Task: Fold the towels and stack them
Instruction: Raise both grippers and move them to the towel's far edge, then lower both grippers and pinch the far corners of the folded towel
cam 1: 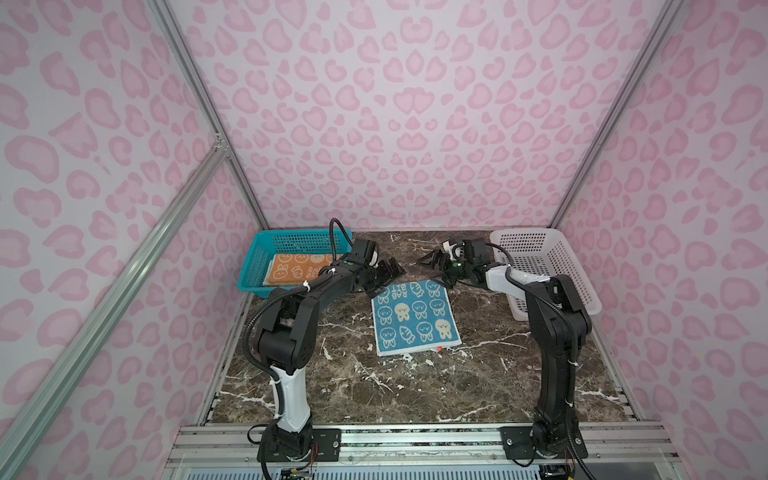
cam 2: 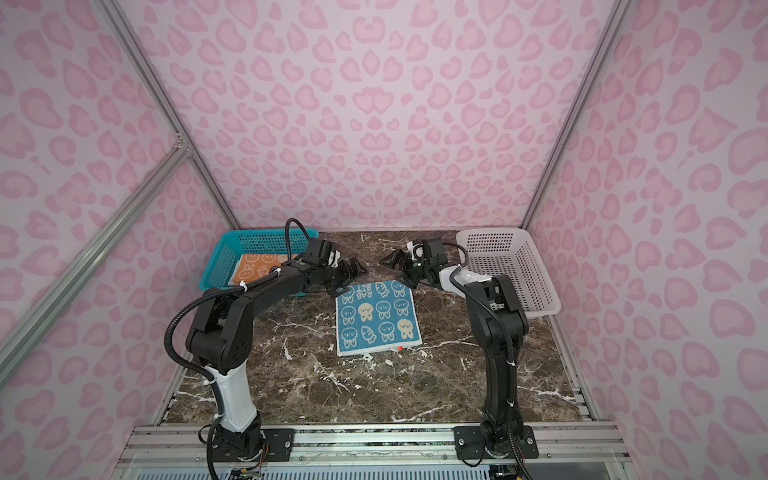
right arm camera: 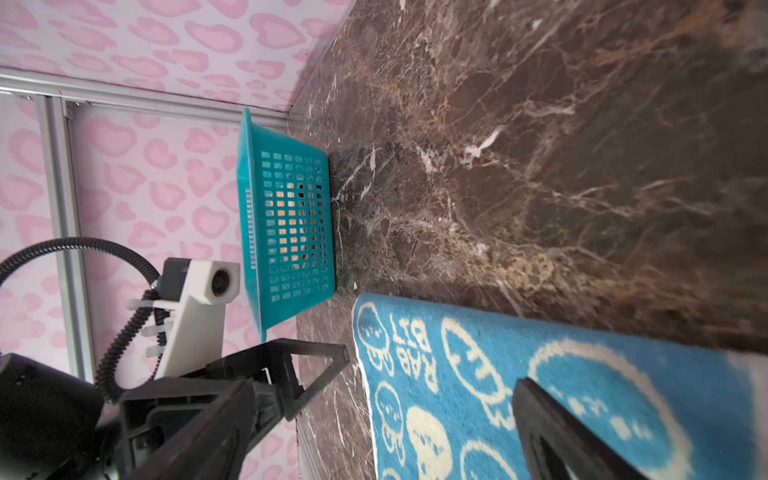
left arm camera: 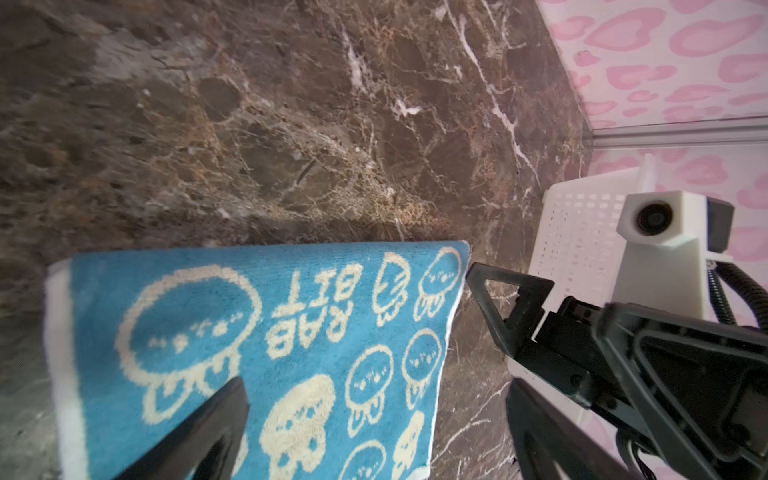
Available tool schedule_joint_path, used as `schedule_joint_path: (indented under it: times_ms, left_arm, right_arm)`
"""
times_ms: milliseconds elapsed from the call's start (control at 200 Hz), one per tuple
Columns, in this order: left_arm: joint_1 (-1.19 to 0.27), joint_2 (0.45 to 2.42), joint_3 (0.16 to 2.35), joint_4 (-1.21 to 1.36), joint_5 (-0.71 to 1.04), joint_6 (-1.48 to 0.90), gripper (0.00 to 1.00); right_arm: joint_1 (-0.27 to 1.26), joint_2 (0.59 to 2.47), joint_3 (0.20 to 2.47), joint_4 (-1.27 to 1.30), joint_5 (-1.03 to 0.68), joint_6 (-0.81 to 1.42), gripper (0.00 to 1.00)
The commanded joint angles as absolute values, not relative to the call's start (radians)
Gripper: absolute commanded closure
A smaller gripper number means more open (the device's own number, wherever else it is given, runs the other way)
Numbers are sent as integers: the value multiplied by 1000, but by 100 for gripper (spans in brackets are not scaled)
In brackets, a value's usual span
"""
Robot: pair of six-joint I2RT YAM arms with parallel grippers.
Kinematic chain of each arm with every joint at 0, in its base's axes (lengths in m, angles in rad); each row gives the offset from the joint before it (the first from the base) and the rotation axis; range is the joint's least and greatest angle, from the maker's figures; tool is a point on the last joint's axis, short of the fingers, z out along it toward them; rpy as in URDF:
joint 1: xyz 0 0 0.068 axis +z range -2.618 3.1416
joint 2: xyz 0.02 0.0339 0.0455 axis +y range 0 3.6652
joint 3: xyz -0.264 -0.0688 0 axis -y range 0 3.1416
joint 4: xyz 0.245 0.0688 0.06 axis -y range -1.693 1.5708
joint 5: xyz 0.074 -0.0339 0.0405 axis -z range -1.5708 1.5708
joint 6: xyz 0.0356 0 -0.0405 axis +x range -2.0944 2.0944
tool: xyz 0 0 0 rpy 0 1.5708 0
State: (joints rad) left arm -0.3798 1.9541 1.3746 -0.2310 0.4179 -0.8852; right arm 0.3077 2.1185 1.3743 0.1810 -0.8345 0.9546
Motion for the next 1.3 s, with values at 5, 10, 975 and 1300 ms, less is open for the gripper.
schedule_joint_path:
  times_ms: [5,10,975,1300]
  left_arm:
    - [-373,1994,1387,-146,403,-898,2]
    - [-372,1998,1387,-146,403,-898,2]
    - [-352,2067,1270,-193,298,-777,2]
    - [-432,1984,1205,-215,267,-801,2]
  right_arm:
    - [312,2174,1352,460,-886,1122,2]
    - [313,2175,1351,464,-888,1126,2]
    - [196,2234,1216,277,-905,858,2]
    - [190,2140,1295,-81,-841,602,2]
